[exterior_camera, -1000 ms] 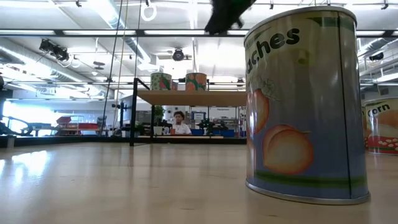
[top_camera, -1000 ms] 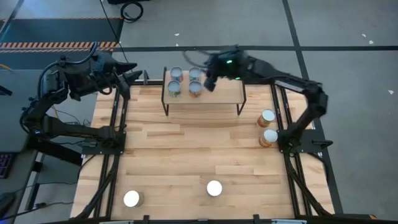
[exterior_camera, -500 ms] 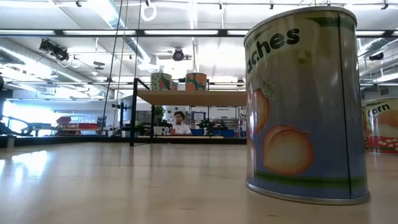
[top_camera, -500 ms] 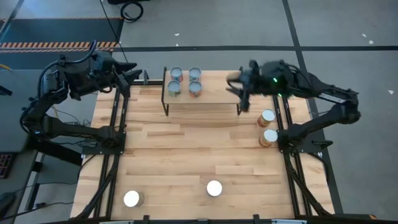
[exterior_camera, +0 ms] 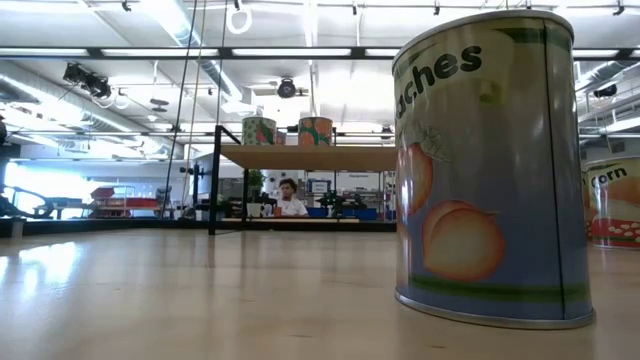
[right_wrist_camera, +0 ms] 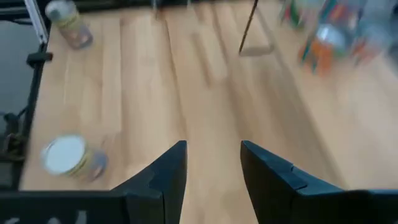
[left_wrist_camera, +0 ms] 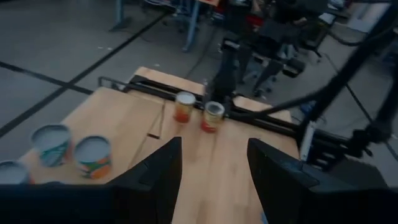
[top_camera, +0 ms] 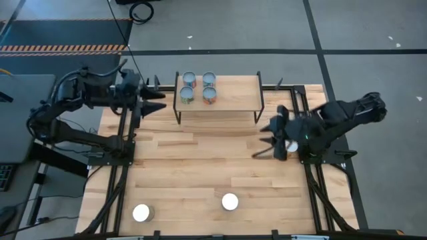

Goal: Pick and place cans onto a shelf
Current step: Put the bottom can of corn on the shelf

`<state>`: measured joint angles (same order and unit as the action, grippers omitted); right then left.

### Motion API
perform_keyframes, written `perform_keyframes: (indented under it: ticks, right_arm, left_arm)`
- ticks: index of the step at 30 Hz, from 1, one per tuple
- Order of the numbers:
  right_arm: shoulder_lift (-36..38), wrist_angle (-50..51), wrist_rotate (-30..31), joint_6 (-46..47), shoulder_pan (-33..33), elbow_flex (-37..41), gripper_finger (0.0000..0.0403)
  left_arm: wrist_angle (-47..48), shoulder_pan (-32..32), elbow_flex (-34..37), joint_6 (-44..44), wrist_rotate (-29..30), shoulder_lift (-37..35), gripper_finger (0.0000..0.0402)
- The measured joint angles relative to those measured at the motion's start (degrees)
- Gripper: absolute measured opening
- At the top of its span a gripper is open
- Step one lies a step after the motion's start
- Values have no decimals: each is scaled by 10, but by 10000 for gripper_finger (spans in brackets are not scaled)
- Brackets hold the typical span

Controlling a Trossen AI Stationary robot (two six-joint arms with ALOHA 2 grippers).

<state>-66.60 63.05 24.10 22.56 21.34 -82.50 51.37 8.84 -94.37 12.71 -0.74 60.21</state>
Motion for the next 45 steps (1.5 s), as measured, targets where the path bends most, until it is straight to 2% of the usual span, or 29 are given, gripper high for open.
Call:
perform_keyframes:
  ticks: [7, 11, 13, 16, 20, 24, 26, 35, 38, 45]
  right_arm:
    - [-18, 191, -5, 309, 77, 7, 158]
    - [-14, 246, -87, 432, 84, 48, 173]
    - [-8, 233, -113, 477, 82, 83, 192]
    - [2, 201, -114, 538, 75, 145, 234]
    - [29, 201, -134, 644, 26, 231, 304]
    - [55, 179, -168, 629, -51, 284, 374]
    - [59, 169, -172, 602, -90, 298, 393]
    - [59, 150, -195, 507, -220, 360, 382]
    - [55, 120, -208, 490, -241, 369, 383]
    - [29, 129, -209, 472, -254, 368, 375]
  left_arm:
    - [12, -61, 0, 0, 0, -2, 188]
    - [28, -91, 2, 2, 0, -2, 188]
    - [23, -104, 13, 14, 1, -2, 188]
    - [9, -123, 31, 19, 5, -2, 188]
    - [-17, -140, 59, 17, 6, -2, 188]
    - [-62, -146, 90, 12, 7, -2, 188]
    - [-78, -146, 102, 6, 7, -2, 188]
    - [-123, -145, 132, -3, 9, -2, 188]
    - [-123, -145, 132, -5, 9, -2, 188]
    - [-123, -145, 132, -7, 9, -2, 188]
